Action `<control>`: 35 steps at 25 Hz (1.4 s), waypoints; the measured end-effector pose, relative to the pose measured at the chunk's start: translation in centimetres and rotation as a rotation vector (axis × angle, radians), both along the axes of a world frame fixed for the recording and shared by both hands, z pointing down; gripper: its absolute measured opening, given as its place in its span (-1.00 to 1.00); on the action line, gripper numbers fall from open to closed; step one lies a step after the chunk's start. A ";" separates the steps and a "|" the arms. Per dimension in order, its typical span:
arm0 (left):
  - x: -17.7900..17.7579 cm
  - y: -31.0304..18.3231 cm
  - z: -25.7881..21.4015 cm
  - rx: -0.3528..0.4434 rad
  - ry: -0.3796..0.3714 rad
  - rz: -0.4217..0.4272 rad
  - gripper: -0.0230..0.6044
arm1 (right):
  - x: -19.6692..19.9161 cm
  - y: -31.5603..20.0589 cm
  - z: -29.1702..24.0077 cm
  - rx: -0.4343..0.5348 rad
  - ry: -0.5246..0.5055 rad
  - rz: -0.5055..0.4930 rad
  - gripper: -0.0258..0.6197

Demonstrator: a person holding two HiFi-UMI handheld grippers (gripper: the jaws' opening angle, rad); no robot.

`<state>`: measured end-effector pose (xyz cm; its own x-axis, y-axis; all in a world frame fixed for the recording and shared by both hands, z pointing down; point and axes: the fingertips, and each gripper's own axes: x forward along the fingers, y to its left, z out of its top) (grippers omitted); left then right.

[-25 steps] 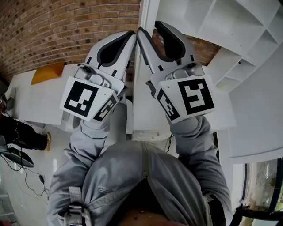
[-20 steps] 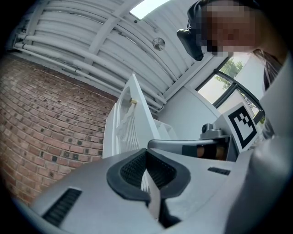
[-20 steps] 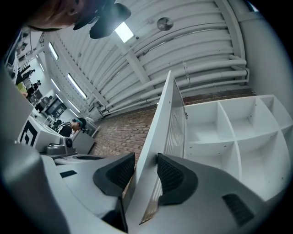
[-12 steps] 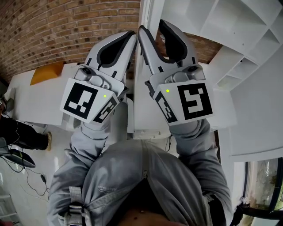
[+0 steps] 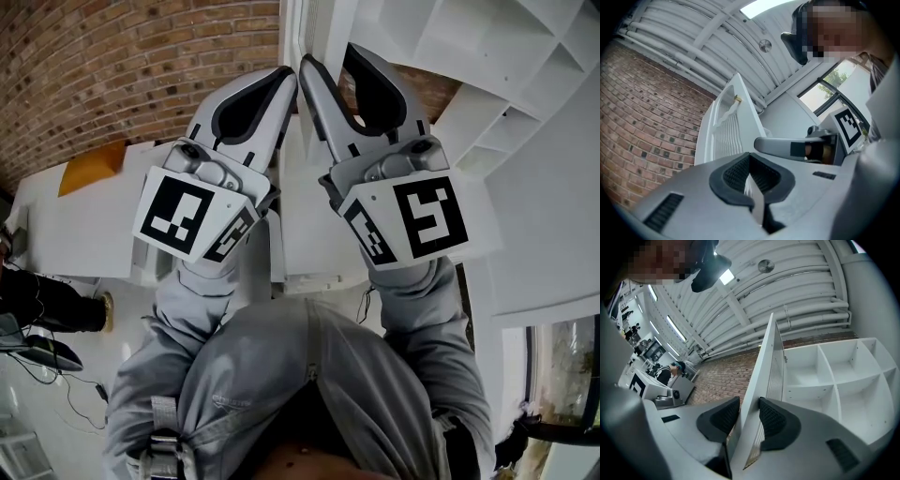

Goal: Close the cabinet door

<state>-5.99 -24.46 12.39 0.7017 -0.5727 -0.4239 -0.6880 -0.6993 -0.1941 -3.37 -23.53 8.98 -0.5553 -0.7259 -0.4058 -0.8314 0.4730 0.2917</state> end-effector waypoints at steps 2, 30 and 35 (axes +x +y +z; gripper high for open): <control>0.4 -0.1 0.1 -0.001 0.000 0.010 -0.91 | 0.5 0.0 0.0 -0.005 -0.003 0.003 -0.46; 5.4 0.1 1.9 -0.010 -0.033 0.202 -0.91 | 7.3 -1.2 0.4 -0.089 -0.073 0.101 -0.59; 6.1 0.1 2.2 -0.017 -0.042 0.229 -0.91 | 8.0 -1.5 0.5 -0.108 -0.058 0.092 -0.59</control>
